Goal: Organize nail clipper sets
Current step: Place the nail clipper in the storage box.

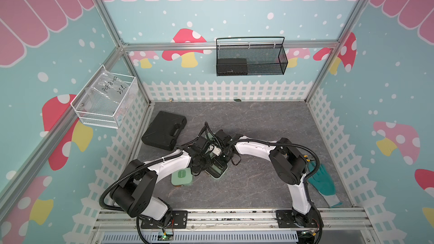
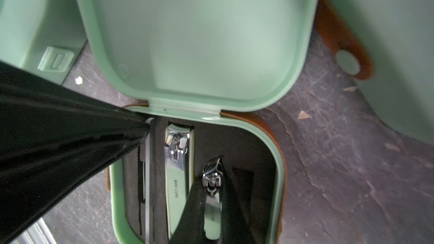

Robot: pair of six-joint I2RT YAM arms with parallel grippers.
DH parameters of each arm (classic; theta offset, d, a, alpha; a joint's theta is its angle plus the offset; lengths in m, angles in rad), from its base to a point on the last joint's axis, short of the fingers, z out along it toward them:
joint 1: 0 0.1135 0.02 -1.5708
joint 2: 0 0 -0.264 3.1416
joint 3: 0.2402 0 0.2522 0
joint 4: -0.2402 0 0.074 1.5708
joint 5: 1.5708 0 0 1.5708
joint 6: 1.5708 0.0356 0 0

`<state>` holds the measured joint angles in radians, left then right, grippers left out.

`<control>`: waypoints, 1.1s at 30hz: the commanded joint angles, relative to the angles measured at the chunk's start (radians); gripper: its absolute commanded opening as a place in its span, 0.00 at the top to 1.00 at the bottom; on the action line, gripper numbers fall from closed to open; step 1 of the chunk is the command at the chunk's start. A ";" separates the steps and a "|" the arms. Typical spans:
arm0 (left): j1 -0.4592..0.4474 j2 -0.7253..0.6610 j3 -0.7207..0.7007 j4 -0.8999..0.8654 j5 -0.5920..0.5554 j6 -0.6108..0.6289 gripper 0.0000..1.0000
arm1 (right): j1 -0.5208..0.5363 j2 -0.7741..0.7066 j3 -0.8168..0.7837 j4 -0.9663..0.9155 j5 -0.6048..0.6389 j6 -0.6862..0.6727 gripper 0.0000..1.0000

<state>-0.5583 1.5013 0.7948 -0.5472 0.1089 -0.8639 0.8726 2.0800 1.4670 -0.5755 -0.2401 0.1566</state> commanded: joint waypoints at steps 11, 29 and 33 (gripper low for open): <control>0.006 -0.006 -0.021 -0.010 -0.017 -0.011 1.00 | 0.055 0.215 -0.066 -0.100 0.355 0.140 1.00; 0.006 -0.007 -0.023 -0.010 -0.018 -0.015 1.00 | 0.054 0.188 -0.096 -0.056 0.300 0.124 0.80; 0.005 -0.010 -0.024 -0.010 -0.019 -0.017 1.00 | 0.054 0.140 -0.084 -0.051 0.255 0.113 0.75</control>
<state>-0.5575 1.4937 0.7784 -0.5510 0.1249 -0.8680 0.9192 2.0892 1.4677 -0.5755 -0.1112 0.2775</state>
